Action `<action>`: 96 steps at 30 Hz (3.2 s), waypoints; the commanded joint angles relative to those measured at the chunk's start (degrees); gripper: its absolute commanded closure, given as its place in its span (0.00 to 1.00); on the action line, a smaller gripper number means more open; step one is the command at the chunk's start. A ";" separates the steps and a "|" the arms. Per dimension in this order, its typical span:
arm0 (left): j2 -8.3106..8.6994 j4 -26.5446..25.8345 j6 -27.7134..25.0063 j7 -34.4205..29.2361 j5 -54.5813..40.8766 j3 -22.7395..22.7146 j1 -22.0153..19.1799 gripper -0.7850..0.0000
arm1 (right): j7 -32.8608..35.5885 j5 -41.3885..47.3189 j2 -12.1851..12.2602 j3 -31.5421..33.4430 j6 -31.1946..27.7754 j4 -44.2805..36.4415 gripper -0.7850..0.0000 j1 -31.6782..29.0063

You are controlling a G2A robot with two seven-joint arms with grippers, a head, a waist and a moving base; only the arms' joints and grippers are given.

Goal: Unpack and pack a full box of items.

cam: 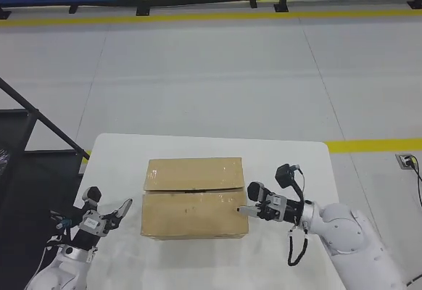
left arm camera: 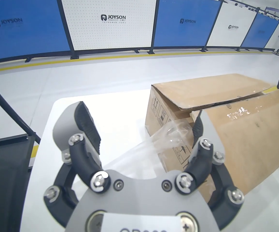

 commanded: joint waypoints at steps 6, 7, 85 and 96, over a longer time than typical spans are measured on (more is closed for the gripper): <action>-0.11 -0.68 0.72 -0.63 0.02 0.64 -0.64 0.00 | 7.02 11.56 0.85 0.18 -5.38 -0.22 0.00 0.39; -0.14 -0.78 0.92 -0.54 -0.29 0.67 -0.69 0.00 | 8.30 13.56 1.02 0.20 -6.36 -0.53 0.00 0.30; 3.14 -2.16 -17.28 3.22 31.40 0.09 4.78 0.00 | -3.62 41.48 2.09 -27.79 15.01 17.02 0.00 19.38; 3.14 -2.16 -17.28 3.22 31.40 0.09 4.78 0.00 | -17.26 26.59 -1.56 -30.53 20.74 19.45 0.00 27.68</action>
